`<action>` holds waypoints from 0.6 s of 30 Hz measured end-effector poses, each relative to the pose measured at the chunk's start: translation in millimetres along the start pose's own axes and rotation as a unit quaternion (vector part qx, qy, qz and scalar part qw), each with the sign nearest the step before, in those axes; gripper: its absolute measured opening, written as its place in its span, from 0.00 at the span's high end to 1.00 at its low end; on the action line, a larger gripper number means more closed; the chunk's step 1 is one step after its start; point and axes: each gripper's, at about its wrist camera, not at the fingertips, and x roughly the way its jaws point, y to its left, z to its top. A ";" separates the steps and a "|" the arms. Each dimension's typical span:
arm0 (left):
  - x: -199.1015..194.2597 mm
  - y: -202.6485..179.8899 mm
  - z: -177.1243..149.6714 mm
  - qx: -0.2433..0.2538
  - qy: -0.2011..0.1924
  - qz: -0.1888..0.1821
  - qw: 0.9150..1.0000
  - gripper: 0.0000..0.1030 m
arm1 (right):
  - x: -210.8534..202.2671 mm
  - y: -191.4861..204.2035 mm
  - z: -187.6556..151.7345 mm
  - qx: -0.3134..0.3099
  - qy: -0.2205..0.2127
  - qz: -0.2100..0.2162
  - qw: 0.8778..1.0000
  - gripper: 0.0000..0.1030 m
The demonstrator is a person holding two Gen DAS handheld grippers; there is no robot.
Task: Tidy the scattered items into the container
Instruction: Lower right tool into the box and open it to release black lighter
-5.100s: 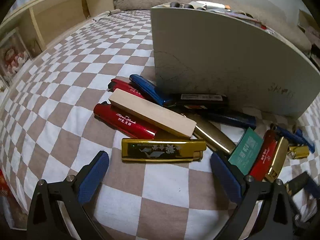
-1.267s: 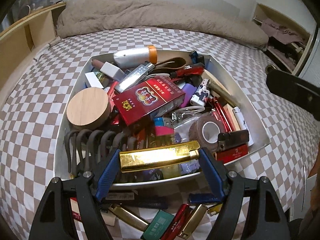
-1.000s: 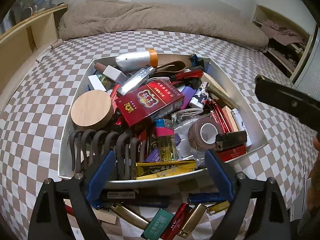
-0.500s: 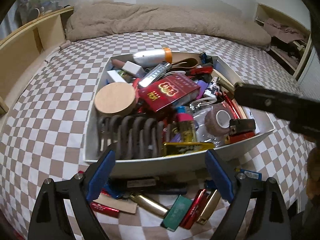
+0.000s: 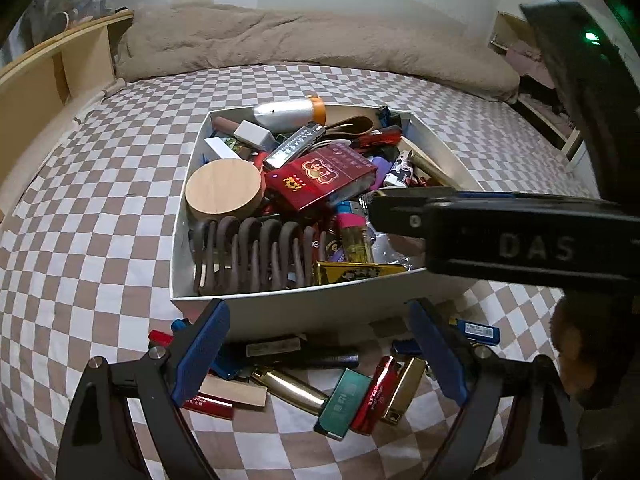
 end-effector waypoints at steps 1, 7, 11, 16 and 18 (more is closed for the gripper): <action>-0.9 2.0 -0.1 -0.002 -0.001 0.000 1.000 0.11 | 2.4 0.9 0.8 0.004 0.005 0.001 1.000 0.21; -6.5 9.9 0.4 -0.013 -0.009 -0.003 1.000 0.11 | 8.4 -5.8 0.2 0.068 0.017 0.016 0.997 0.21; -13.0 11.5 0.4 -0.012 -0.018 -0.007 1.000 0.11 | 6.6 -10.2 -0.6 0.107 0.017 0.011 0.994 0.21; -16.9 12.9 0.1 -0.006 -0.019 -0.010 1.000 0.11 | 10.2 -13.4 -1.5 0.141 0.025 0.011 0.990 0.20; -17.5 11.0 -1.1 0.003 -0.017 -0.011 1.000 0.11 | 8.9 -10.6 -1.2 0.137 0.020 0.002 0.990 0.15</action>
